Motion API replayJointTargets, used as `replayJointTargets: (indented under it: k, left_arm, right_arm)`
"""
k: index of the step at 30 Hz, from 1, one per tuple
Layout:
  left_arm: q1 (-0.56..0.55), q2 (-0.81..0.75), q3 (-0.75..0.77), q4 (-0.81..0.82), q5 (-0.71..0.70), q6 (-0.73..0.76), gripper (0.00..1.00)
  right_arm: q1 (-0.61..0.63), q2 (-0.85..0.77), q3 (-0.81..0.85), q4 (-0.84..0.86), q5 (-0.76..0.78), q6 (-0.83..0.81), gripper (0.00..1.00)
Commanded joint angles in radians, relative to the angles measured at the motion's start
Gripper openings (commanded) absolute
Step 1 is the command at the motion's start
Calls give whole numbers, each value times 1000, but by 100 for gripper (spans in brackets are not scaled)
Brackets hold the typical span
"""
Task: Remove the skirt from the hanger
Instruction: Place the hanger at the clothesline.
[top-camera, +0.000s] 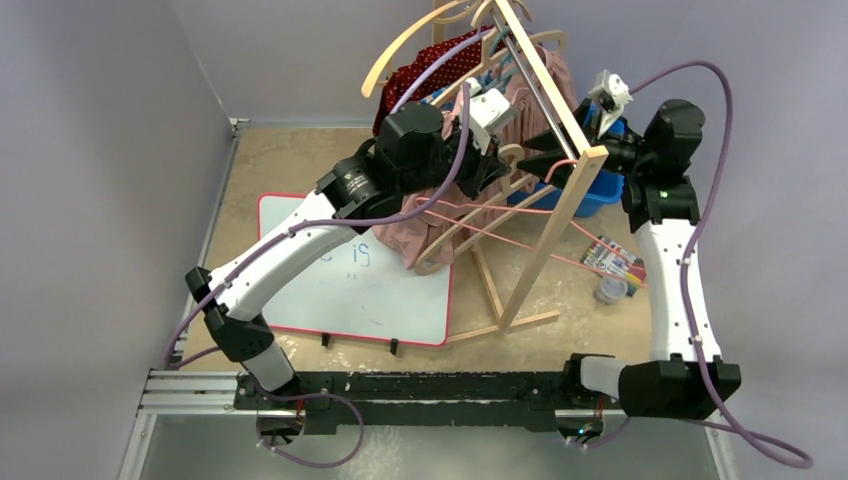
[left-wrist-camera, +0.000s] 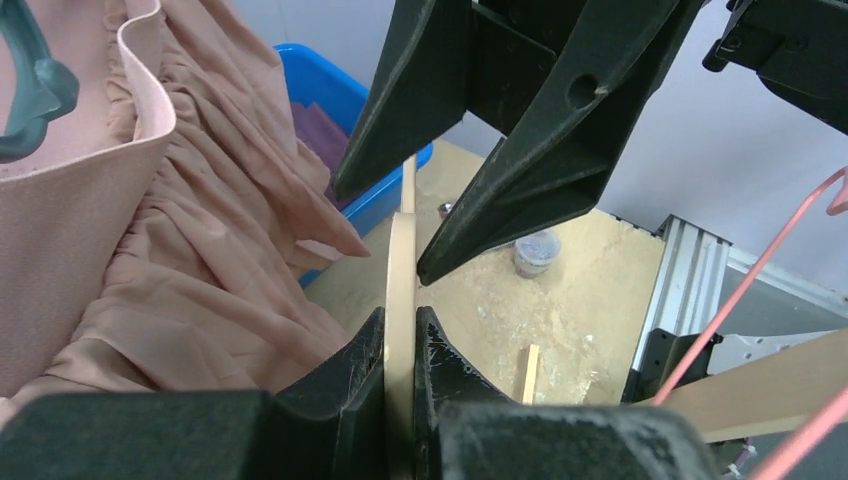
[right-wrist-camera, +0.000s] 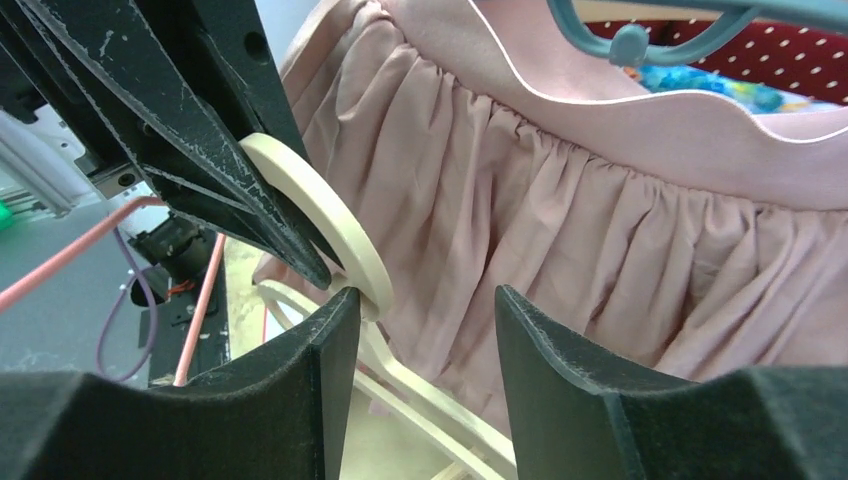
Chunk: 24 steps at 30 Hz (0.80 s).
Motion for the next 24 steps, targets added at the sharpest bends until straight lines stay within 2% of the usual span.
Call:
replayJointTargets:
  k: [1,7,12,15,20,24]
  left_arm:
    - [6,0,52,57,22,-35,0]
    - [6,24,79,44,-46,-104,0]
    - [6,71,142,-9,-43,-172,0]
    - [5,85,159,-16,-32,-208,0]
    - [5,103,189,-38,-48,-289,0]
    - [5,102,188,-24,7,-332,0]
  right_arm:
    - [39,12,17,-9,3,-55,53]
    - [81,10,16,18,117,-54,54]
    - [105,-38,-50,158,229,26,49]
    - [128,-42,-46,114,311,-21,45]
    - [172,-88,-100,150,421,-87,48]
    - [182,-85,-104,137,498,-147,45]
